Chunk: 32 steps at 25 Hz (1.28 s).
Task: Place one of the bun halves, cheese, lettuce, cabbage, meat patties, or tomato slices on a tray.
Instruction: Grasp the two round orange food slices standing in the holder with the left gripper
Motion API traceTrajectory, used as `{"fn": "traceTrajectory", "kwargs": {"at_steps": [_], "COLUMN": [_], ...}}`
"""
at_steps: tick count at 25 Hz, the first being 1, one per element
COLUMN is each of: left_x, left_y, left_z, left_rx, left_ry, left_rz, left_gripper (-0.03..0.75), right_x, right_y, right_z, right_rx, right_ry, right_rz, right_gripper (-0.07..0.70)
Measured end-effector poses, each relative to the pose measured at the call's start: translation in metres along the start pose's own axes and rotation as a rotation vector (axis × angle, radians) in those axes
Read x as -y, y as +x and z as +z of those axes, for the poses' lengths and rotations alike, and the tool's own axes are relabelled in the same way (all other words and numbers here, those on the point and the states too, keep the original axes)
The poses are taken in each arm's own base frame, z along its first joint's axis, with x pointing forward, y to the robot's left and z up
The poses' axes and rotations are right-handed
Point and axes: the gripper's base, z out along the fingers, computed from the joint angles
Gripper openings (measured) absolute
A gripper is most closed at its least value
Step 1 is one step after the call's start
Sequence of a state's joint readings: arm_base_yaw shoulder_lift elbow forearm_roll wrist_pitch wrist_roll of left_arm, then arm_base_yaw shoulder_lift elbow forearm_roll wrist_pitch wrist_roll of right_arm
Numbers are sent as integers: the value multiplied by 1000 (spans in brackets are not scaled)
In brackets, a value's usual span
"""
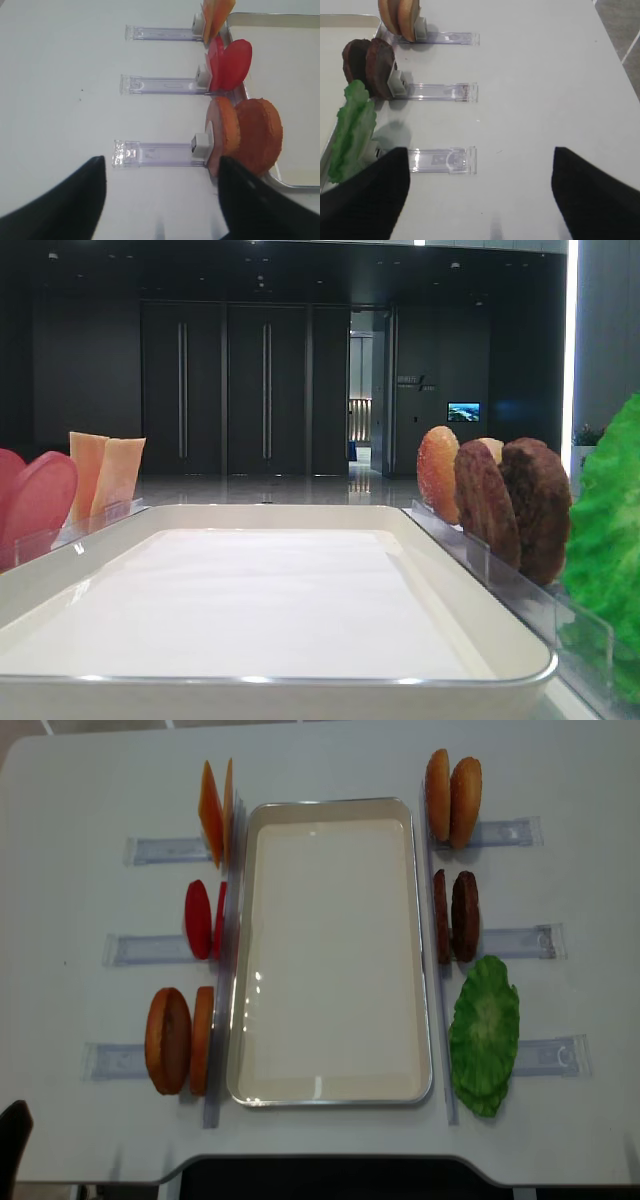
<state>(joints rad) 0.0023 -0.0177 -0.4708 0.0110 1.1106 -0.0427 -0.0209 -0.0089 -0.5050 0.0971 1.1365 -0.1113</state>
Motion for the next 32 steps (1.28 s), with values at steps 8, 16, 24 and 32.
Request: {"fn": "traceTrajectory", "kwargs": {"at_steps": [8, 16, 24, 32], "left_x": [0, 2, 2, -2], "left_y": [0, -1, -14, -45], "left_z": [0, 2, 20, 20], "left_rx": [0, -22, -168, -292], "left_ry": [1, 23, 3, -55], "left_rz": [0, -12, -3, 29], "left_gripper": [675, 623, 612, 604], "right_x": [0, 0, 0, 0], "right_y": [0, 0, 0, 0], "right_z": [0, 0, 0, 0], "right_rx": [0, 0, 0, 0], "right_ry": [0, 0, 0, 0], "right_rz": [0, 0, 0, 0], "right_gripper": [553, 553, 553, 553]}}
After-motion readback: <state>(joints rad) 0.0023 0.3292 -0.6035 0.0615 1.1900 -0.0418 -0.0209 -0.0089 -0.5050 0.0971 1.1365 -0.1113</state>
